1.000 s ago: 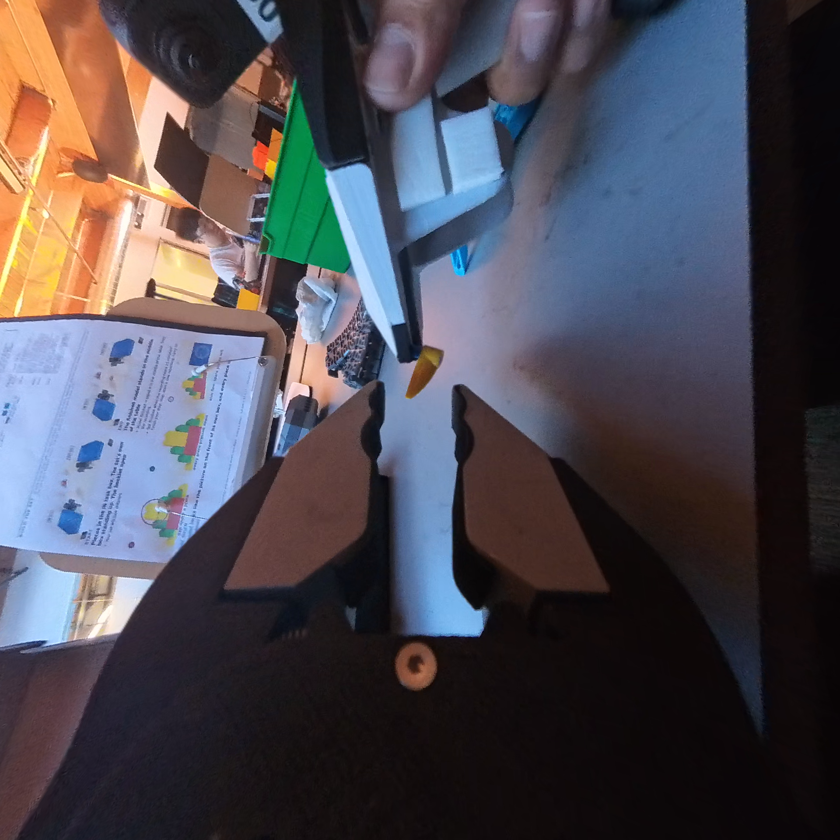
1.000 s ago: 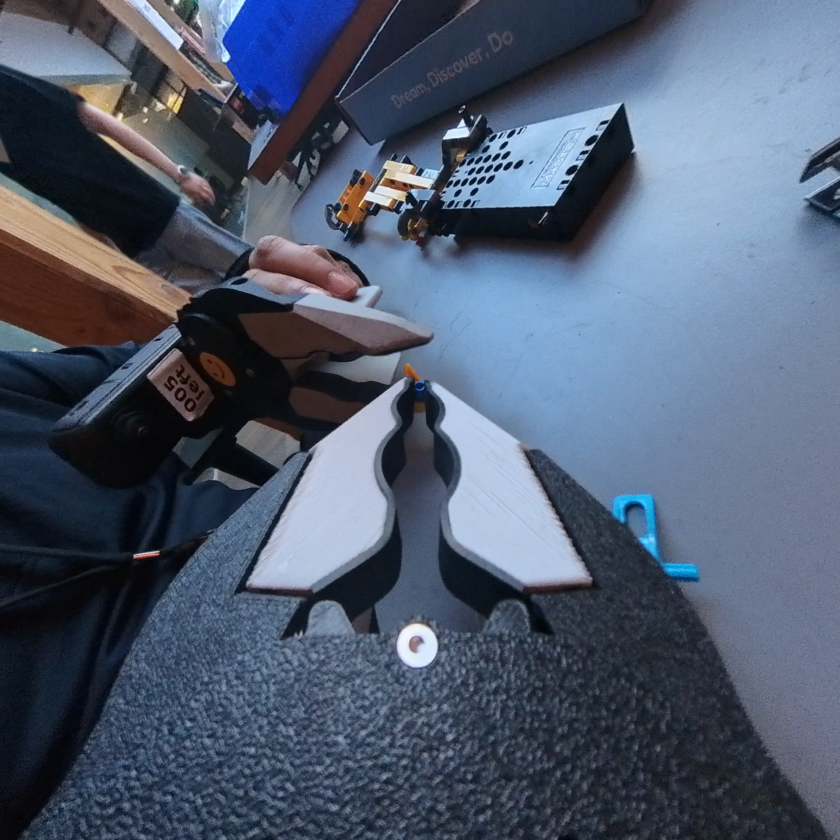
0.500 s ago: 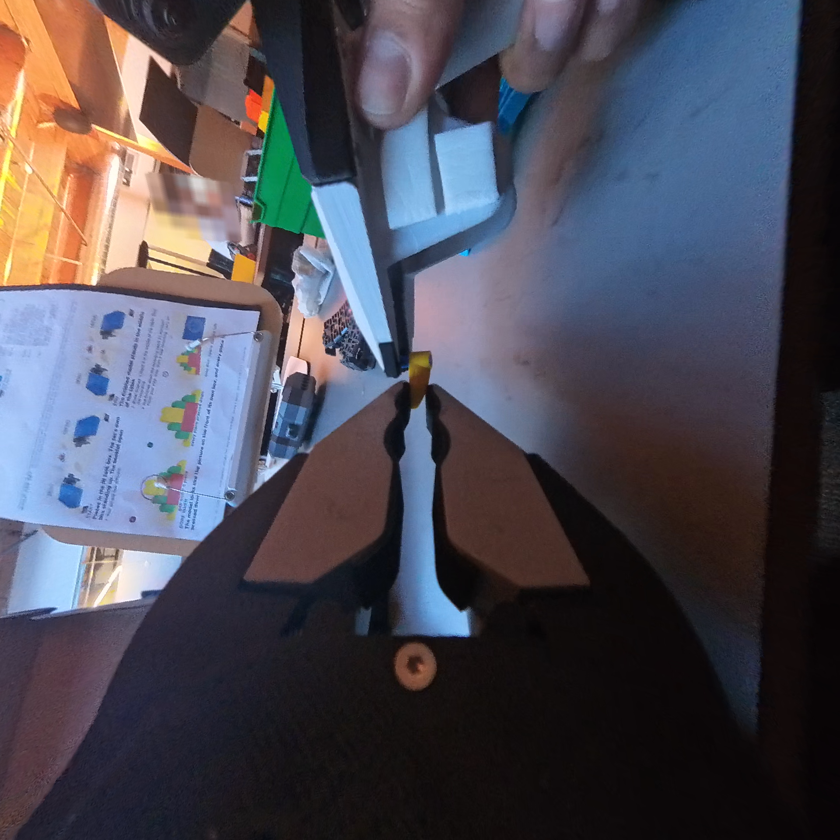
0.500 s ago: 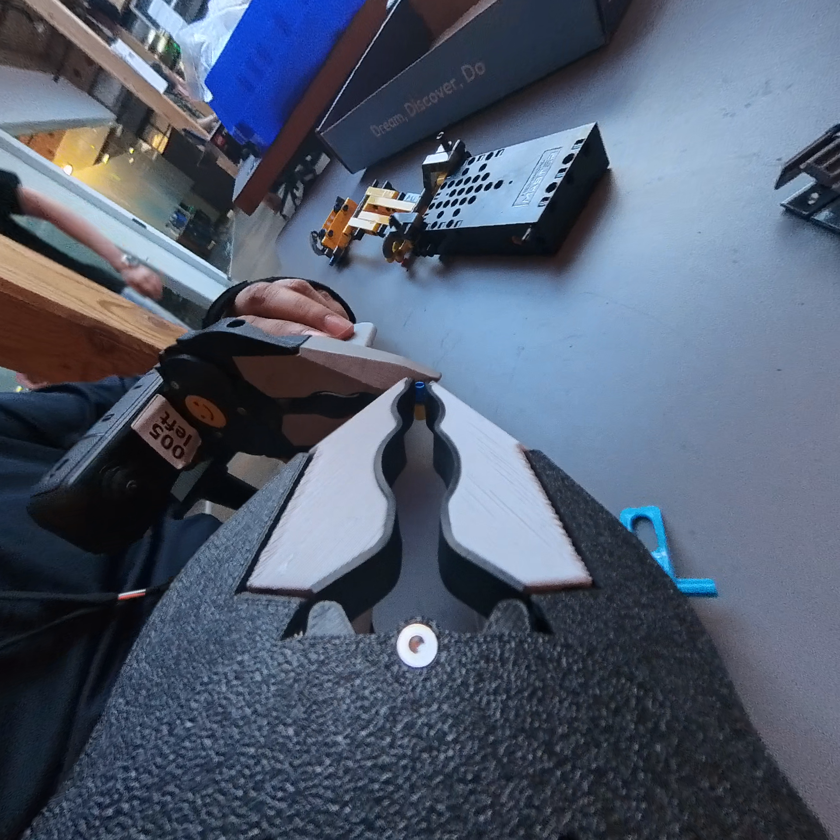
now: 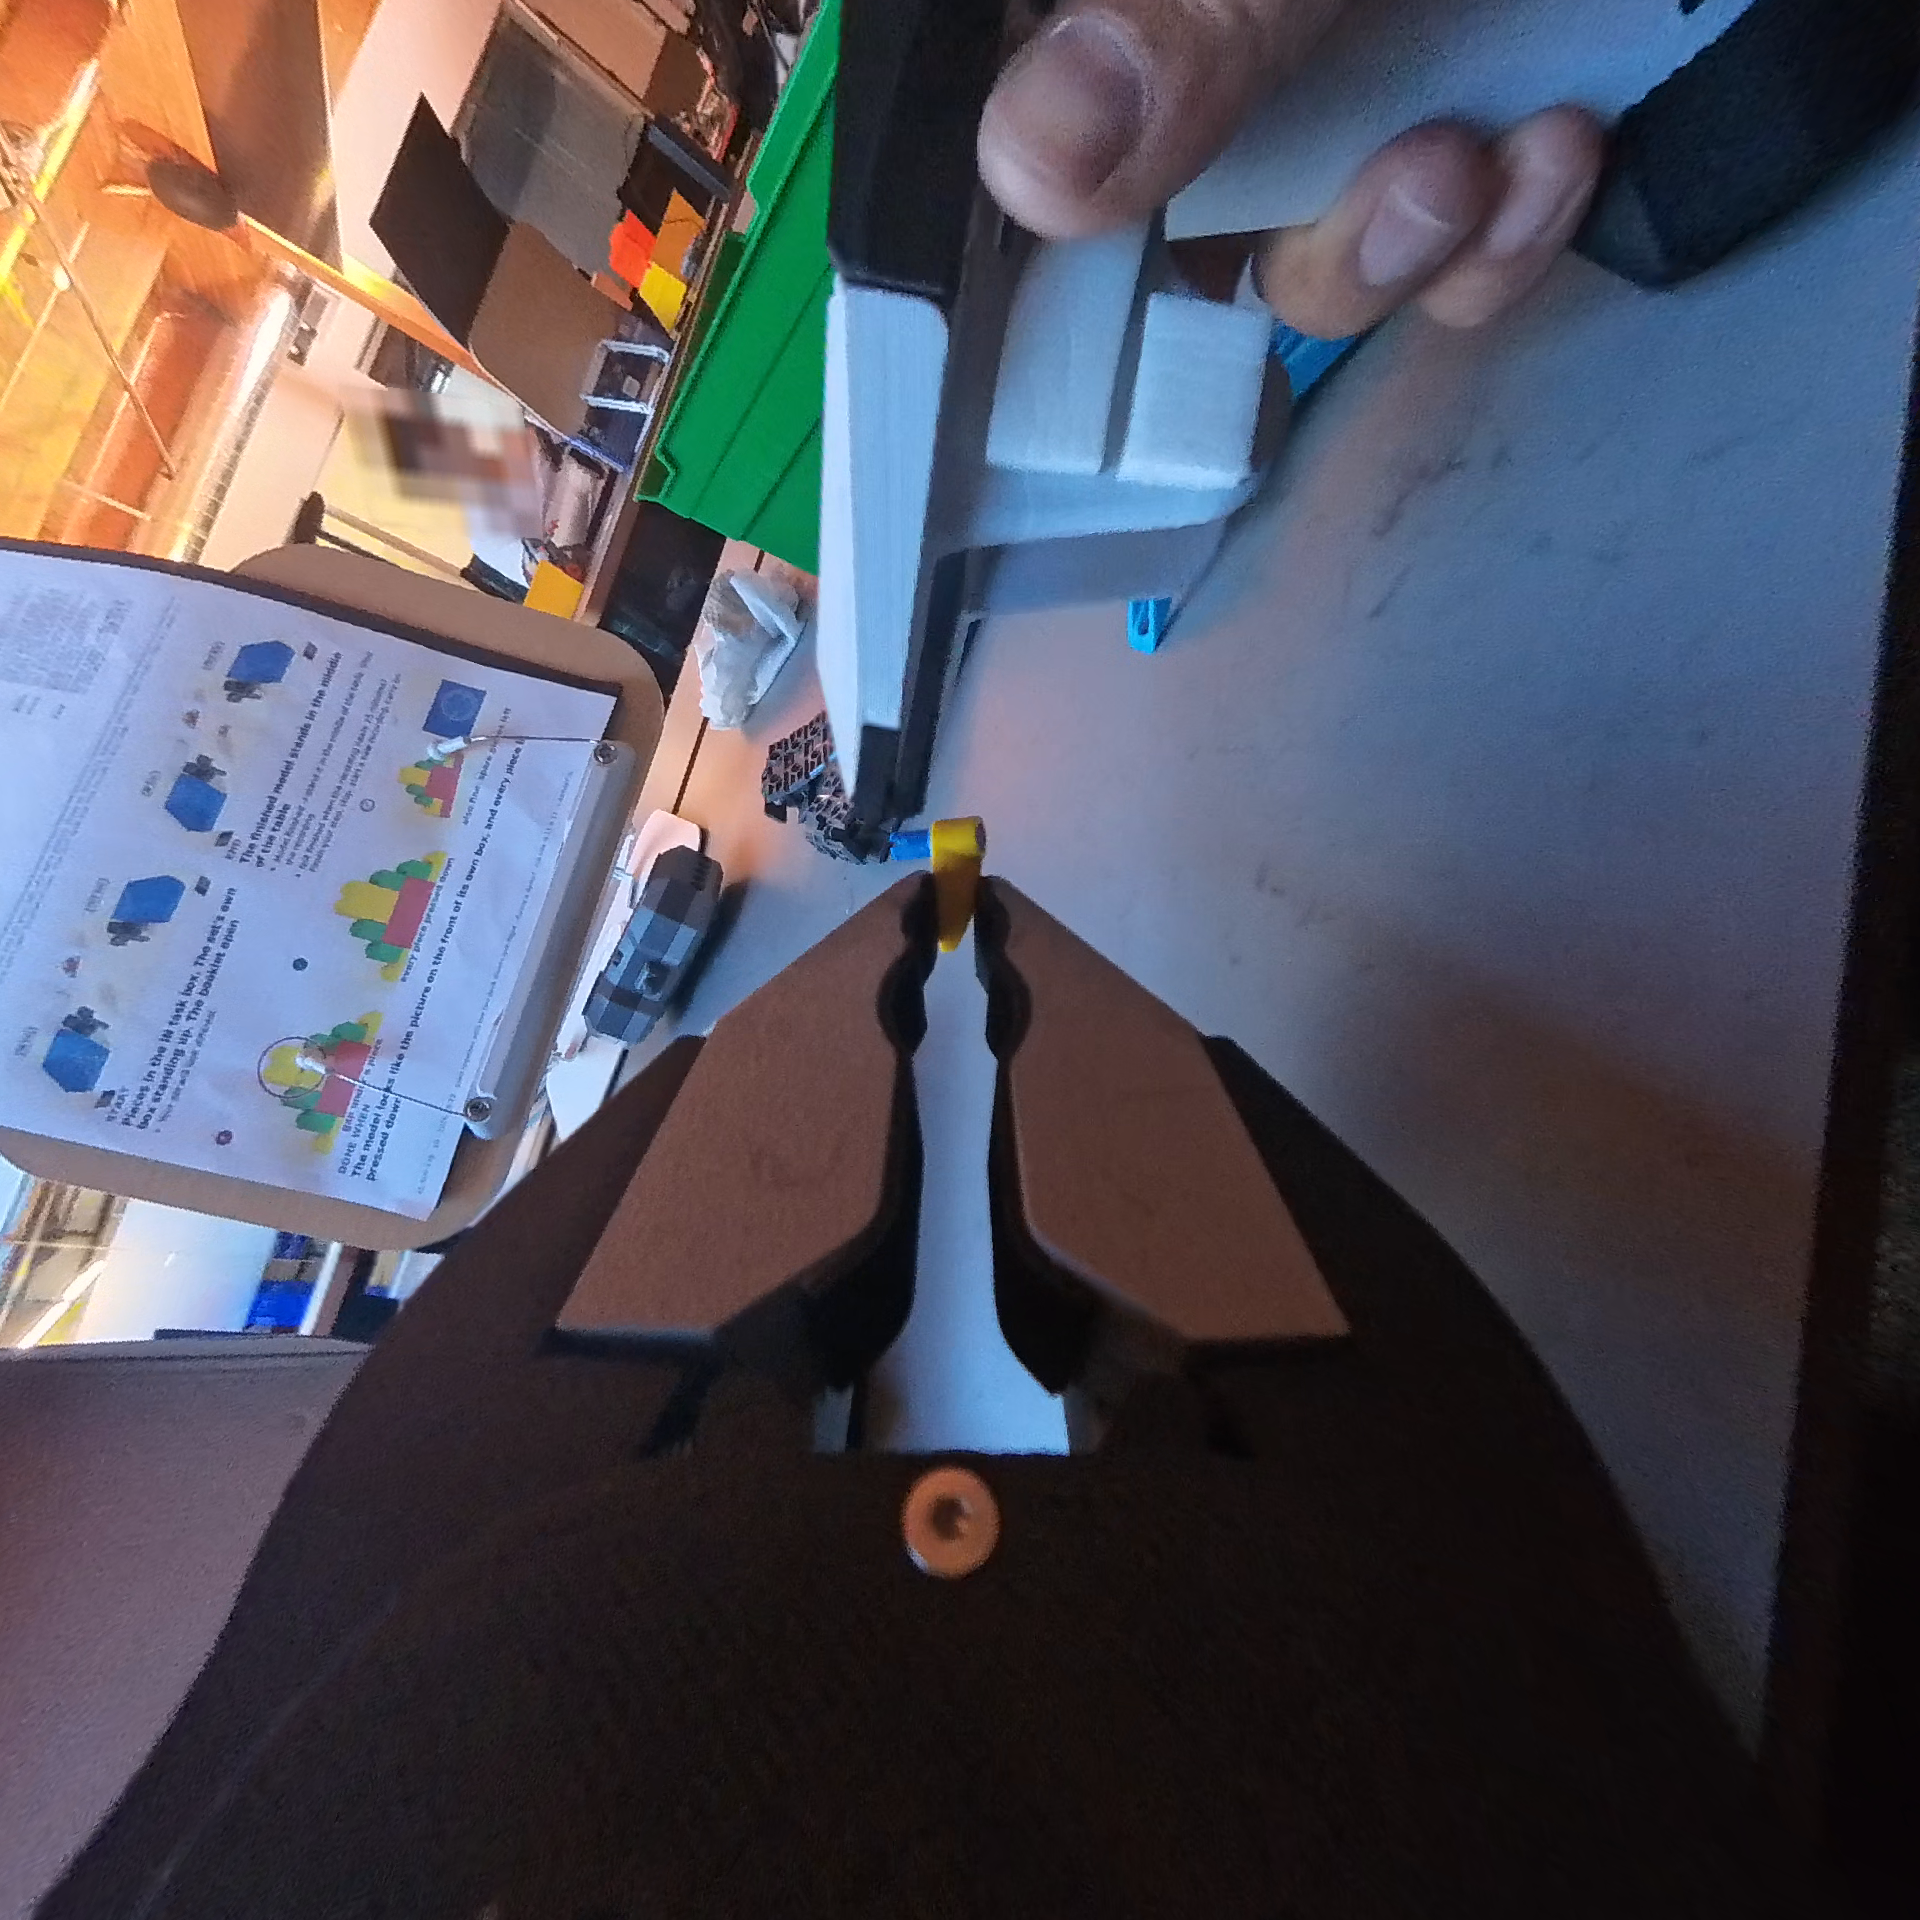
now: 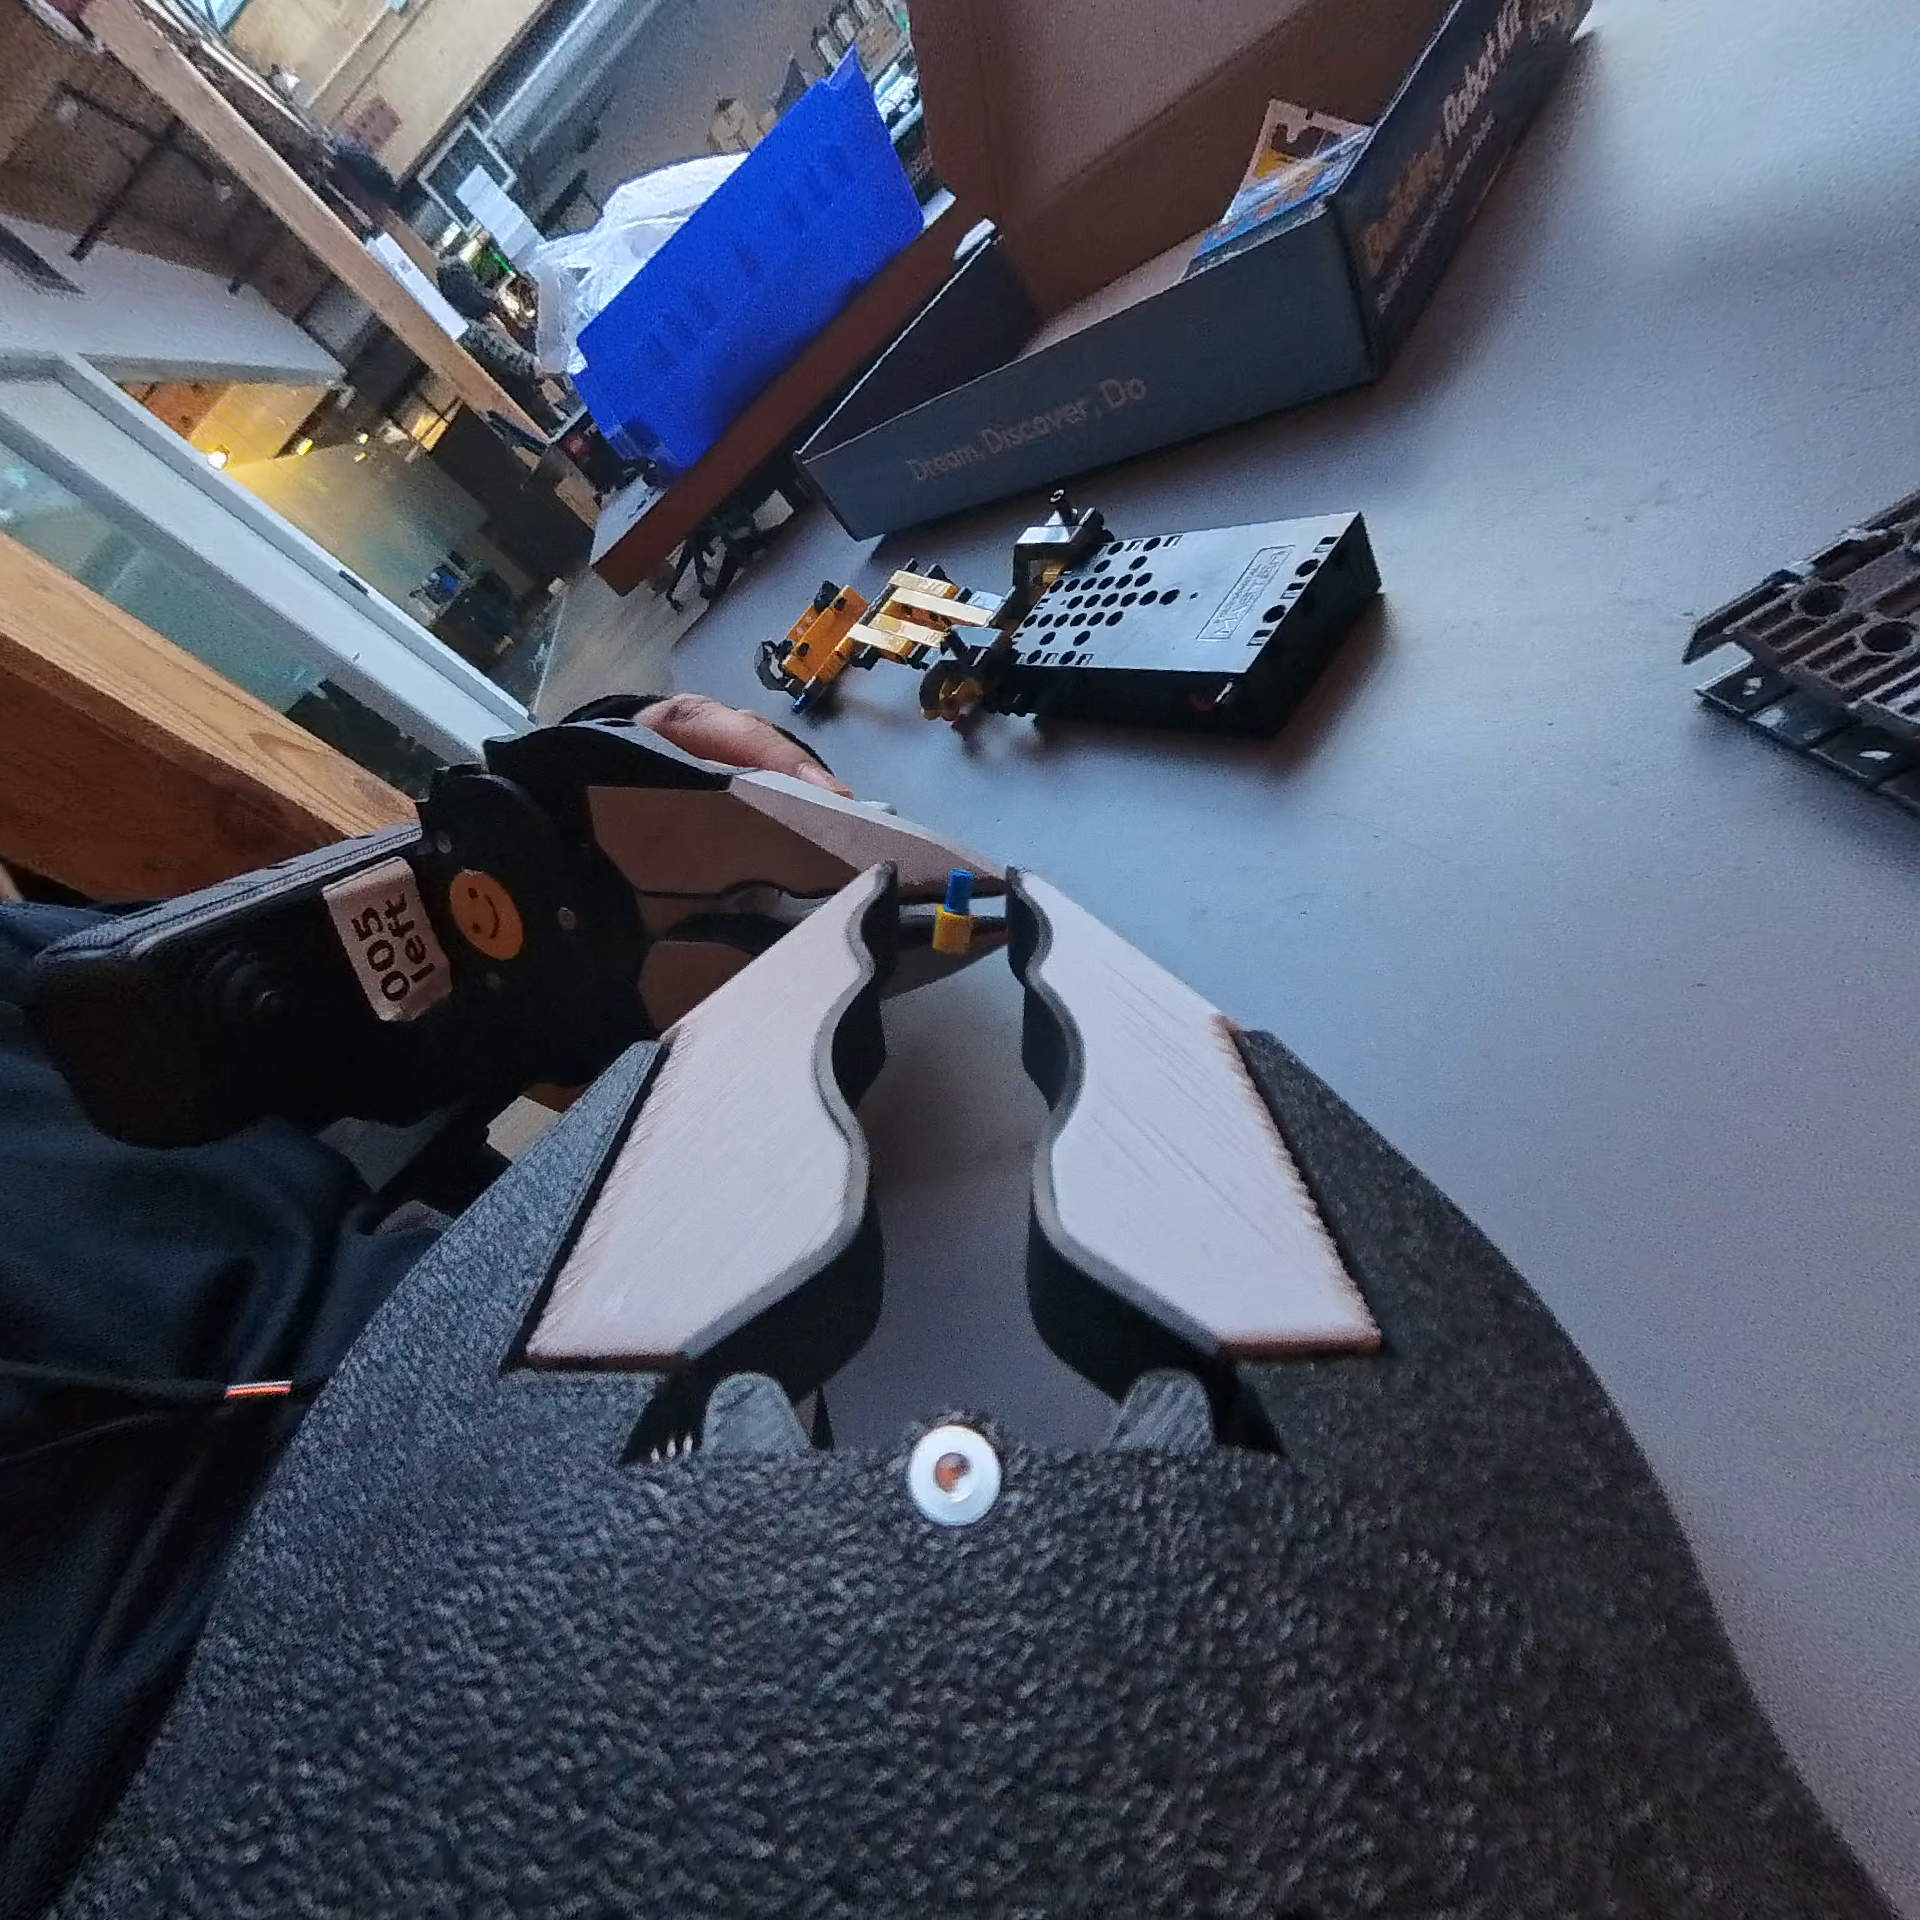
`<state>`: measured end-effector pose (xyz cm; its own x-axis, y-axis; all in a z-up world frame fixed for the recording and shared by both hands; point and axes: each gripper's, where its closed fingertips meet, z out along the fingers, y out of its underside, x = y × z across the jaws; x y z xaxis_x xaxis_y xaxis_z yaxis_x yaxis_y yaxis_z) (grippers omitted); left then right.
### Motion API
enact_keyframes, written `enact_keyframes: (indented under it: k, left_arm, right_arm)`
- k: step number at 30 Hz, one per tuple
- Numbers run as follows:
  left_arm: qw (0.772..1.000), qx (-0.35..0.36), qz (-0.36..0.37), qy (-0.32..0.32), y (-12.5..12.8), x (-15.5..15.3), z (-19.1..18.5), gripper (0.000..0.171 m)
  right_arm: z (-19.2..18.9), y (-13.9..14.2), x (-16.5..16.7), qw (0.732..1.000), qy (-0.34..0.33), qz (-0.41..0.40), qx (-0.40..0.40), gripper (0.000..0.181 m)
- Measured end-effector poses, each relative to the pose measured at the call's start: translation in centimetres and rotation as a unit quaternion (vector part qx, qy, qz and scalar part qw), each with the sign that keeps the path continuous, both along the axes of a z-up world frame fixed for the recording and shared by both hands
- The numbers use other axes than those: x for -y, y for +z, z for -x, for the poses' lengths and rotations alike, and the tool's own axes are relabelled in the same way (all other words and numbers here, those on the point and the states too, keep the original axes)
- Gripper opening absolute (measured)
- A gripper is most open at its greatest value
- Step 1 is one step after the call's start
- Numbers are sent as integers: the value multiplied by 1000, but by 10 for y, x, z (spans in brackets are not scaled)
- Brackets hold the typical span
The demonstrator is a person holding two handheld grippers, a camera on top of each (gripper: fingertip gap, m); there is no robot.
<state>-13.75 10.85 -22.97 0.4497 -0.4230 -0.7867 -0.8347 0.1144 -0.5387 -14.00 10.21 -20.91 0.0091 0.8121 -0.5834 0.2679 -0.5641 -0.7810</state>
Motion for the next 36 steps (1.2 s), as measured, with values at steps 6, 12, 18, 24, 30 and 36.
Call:
enact_keyframes:
  k: [6, 12, 18, 24, 30, 36]
  left_arm:
    - [1000, -8, -10, -1, 1, 0, -1, 5]
    - [1000, -9, -5, 6, 0, -1, 2, 5]
    - [998, 47, 36, 21, 1, -5, 12, 4]
    - [990, 61, 115, -59, -15, 11, -7, 3]
    - [995, 62, 66, -37, -3, 9, -7, 3]
    - [999, 31, 33, -28, -3, 6, -7, 4]
  right_arm:
    - [5, -6, 4, 1000, 6, 6, 19, 2]
    - [7, -7, 4, 1000, 8, -8, 22, 0]
    - [20, -2, -5, 997, -30, -71, 24, 0]
    - [29, 16, -28, 992, -109, -55, -36, 0]
    - [15, 56, -65, 989, -121, -49, -65, 0]
    - [-4, 56, -46, 989, -114, -54, -74, 0]
